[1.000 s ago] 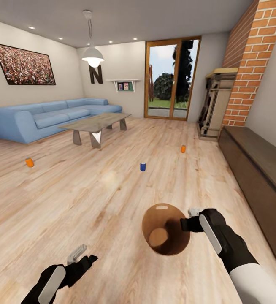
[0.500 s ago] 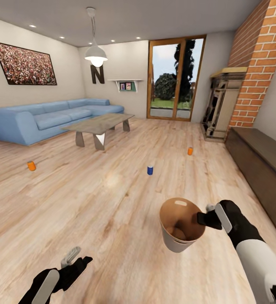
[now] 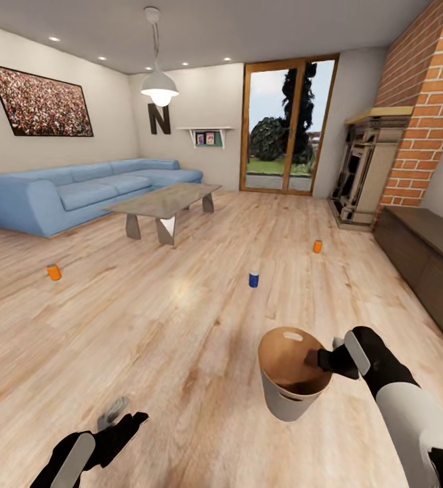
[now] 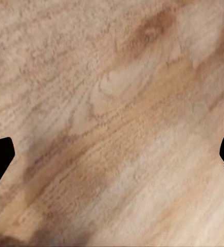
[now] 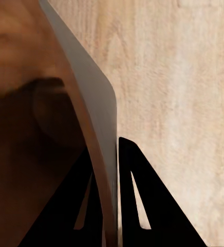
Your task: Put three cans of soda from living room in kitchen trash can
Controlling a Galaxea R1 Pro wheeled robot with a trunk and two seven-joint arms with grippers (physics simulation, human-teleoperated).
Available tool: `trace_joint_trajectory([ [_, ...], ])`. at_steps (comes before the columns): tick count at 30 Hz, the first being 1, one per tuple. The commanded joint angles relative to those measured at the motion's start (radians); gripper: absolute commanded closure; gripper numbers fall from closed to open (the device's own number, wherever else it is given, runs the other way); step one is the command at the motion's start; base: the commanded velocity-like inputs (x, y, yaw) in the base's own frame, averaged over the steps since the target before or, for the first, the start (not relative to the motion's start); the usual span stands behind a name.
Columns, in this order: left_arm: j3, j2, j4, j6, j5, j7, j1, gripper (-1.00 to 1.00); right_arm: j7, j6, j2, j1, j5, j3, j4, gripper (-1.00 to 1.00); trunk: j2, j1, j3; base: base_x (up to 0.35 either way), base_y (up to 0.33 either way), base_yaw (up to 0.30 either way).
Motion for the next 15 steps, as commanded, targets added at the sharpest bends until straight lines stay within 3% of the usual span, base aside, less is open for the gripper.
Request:
trace_joint_trajectory([
  [1,0.000,0.000,0.000,0.000,0.000,0.000,0.000,-1.00,0.009,0.000,0.000,-0.003,-0.022,-0.001,0.005,1.00,0.000,0.000,0.000,0.253,0.255,0.000],
  [13,0.000,0.000,0.000,0.000,0.000,0.000,0.000,-1.00,0.010,0.000,0.001,-0.005,-0.022,0.006,0.008,1.00,0.000,0.000,0.000,0.265,0.250,0.000],
  [15,0.003,0.000,-0.012,-0.033,0.001,-0.002,0.014,-1.00,0.028,0.000,0.003,-0.004,-0.022,0.009,0.004,1.00,0.000,0.000,0.000,0.275,0.247,0.000],
])
